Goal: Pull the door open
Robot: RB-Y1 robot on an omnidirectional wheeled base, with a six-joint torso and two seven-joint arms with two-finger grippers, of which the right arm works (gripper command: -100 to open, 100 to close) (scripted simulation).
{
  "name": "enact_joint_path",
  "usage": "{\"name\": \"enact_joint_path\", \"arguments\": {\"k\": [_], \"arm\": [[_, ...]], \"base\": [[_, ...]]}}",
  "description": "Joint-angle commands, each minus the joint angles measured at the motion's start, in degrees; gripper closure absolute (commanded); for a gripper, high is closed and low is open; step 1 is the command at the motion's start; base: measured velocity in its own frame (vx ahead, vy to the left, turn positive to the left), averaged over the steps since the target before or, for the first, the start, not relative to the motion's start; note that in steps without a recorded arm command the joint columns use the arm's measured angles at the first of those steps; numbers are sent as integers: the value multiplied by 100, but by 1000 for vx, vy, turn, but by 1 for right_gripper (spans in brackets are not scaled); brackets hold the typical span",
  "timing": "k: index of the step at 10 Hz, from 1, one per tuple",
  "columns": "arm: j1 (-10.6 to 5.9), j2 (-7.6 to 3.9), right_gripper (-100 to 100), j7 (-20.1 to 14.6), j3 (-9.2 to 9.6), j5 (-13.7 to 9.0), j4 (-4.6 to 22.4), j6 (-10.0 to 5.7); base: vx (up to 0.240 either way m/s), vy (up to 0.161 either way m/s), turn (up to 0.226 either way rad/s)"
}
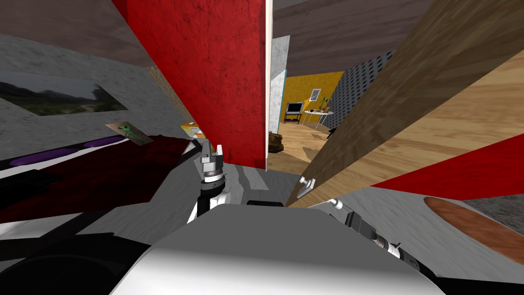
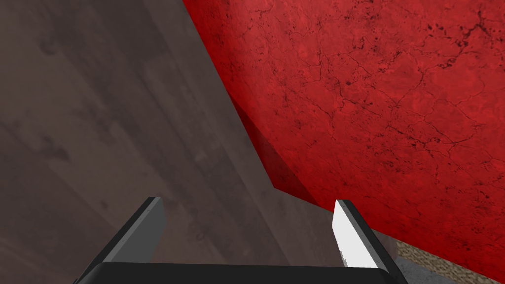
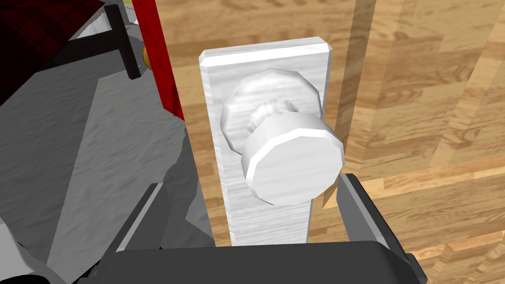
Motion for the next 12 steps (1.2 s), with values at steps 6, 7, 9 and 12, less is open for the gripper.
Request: {"name": "enact_joint_path", "arguments": {"k": [6,7,9,12], "arm": [[-155,12,100,-179,76,206,29,393],[-197,21,100,-222,98,258,49,430],[-197,21,100,-222,98,258,49,430],[-218,26,100,-243,110,284,60,448]], "base": [[7,11,-120],[-43,-21,-129],[-24,-16,-14],[-19,-4,-40]]}}
